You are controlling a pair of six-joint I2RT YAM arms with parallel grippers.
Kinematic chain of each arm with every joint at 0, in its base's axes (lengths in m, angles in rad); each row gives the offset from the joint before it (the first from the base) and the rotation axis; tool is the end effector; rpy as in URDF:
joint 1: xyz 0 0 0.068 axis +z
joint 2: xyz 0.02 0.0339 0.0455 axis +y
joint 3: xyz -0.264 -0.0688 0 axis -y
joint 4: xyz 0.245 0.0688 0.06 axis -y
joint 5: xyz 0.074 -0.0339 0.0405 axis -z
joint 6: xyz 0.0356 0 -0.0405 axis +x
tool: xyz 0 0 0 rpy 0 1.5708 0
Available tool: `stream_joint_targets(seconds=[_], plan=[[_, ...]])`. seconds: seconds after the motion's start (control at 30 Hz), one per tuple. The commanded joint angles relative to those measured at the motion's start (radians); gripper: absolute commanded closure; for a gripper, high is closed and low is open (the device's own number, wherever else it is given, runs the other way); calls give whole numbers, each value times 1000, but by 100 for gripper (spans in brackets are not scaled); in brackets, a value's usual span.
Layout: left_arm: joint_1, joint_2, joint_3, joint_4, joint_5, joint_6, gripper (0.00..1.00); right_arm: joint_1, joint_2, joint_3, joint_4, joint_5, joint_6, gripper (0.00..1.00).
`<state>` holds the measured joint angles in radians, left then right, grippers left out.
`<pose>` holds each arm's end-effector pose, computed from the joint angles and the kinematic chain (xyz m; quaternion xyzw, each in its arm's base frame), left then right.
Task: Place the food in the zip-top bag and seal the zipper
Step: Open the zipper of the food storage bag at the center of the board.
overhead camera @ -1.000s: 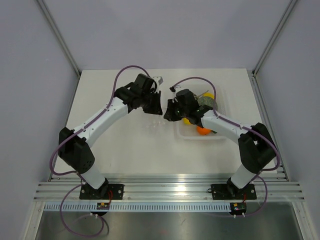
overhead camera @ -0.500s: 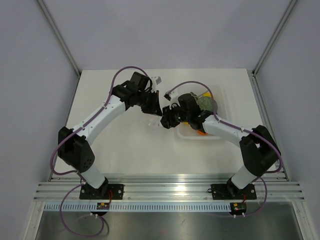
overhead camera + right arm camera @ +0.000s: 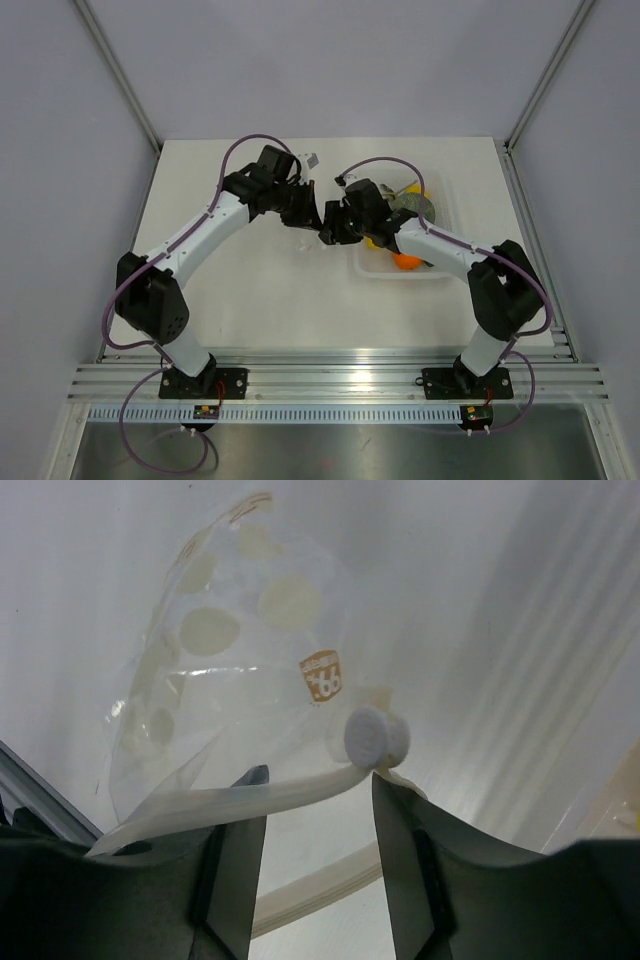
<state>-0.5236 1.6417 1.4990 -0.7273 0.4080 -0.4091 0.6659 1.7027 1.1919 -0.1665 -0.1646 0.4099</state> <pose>0.3034 -0.1915 0.3198 0.1221 0.9143 -0.3211 0.2147 0.2974 0.2411 0.2394 -0.1500 0.8869 0.2843 0.3318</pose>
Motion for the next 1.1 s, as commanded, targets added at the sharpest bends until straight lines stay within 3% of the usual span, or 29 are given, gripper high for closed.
stream_joint_targets(seconds=[0.0,0.13,0.37,1.07], plan=[[2,-54,-22,62,38,-22,100,6,32,49,-73,73,167,45],[4,-66,-43,69,31,-23,100,6,44,87,-125,108,243,37],[5,-82,-85,89,40,-22,100,6,70,166,-215,186,303,33],[4,-76,-151,118,-49,1,100,6,31,259,-203,132,325,31]])
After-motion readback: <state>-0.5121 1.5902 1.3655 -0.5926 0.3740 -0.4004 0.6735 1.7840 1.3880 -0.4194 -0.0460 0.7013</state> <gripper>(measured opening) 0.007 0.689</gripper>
